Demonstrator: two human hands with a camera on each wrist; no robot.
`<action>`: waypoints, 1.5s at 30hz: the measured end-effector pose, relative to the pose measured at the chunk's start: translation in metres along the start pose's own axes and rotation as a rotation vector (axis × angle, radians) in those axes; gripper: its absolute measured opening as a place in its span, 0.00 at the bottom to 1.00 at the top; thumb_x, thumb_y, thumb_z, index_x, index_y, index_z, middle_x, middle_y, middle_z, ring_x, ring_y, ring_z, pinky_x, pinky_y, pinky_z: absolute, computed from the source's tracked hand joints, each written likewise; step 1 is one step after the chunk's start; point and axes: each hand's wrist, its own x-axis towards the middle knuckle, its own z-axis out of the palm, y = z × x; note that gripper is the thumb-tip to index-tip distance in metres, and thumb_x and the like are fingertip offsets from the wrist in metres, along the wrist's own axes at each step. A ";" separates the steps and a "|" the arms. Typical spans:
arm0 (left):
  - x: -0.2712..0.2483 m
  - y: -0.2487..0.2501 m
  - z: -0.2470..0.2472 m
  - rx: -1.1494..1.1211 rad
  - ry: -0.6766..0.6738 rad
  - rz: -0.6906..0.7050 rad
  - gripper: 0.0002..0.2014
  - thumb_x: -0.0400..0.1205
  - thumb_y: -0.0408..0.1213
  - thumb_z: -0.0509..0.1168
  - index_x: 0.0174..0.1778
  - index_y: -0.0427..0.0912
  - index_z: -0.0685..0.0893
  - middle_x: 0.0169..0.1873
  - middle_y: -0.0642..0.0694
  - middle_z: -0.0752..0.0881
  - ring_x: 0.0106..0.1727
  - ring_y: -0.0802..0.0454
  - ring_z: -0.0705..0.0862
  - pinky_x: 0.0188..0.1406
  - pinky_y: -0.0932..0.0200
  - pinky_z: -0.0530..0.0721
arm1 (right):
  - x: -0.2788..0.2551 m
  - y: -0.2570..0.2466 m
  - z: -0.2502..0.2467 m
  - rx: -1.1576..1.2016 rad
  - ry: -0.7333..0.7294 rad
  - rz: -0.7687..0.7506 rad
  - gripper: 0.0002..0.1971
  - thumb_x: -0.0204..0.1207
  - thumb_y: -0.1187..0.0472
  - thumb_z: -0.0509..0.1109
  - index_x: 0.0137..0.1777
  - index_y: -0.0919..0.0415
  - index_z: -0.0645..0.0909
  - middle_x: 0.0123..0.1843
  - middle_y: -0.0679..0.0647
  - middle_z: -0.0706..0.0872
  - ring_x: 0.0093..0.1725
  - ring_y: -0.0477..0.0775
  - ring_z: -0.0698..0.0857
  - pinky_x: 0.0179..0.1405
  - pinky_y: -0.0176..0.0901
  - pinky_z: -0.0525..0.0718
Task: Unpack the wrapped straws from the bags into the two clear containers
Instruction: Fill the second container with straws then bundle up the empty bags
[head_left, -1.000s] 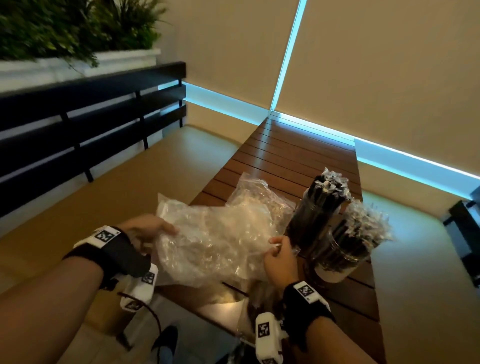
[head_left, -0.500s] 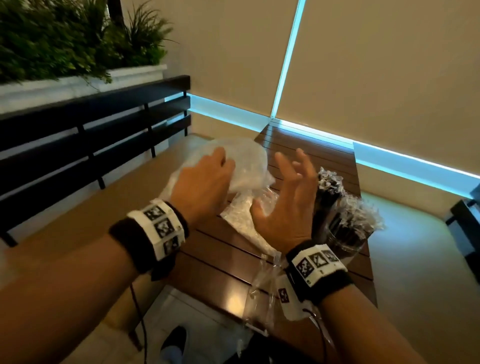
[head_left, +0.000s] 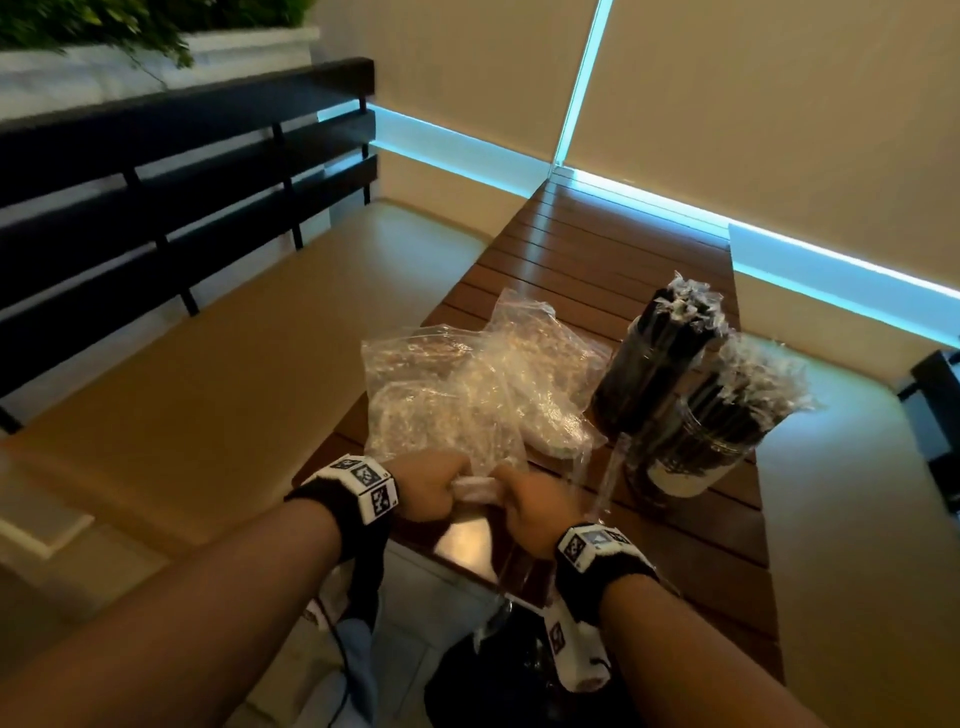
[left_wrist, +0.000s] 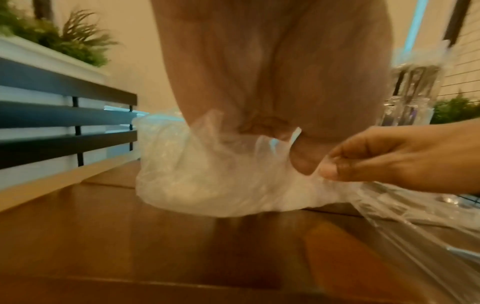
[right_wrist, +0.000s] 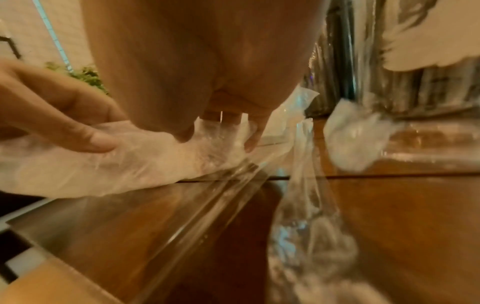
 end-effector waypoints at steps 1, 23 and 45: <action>0.002 -0.006 0.002 -0.015 0.031 -0.002 0.14 0.83 0.36 0.63 0.65 0.43 0.78 0.62 0.42 0.81 0.58 0.43 0.82 0.56 0.51 0.80 | 0.001 0.002 0.001 0.055 0.011 0.008 0.06 0.81 0.60 0.61 0.54 0.53 0.76 0.50 0.57 0.86 0.50 0.61 0.85 0.42 0.47 0.77; 0.005 -0.042 0.011 0.654 0.361 0.066 0.14 0.76 0.45 0.61 0.55 0.52 0.85 0.56 0.53 0.87 0.71 0.45 0.79 0.73 0.33 0.56 | 0.023 0.008 -0.001 -0.430 0.081 -0.230 0.30 0.70 0.30 0.61 0.64 0.49 0.80 0.74 0.52 0.72 0.74 0.60 0.68 0.73 0.60 0.64; -0.015 -0.084 0.035 0.587 0.590 0.218 0.19 0.81 0.64 0.59 0.52 0.52 0.81 0.52 0.48 0.83 0.51 0.49 0.82 0.55 0.45 0.82 | 0.065 -0.044 0.020 -0.277 0.165 0.108 0.15 0.82 0.47 0.63 0.64 0.53 0.77 0.72 0.58 0.74 0.68 0.63 0.74 0.61 0.57 0.76</action>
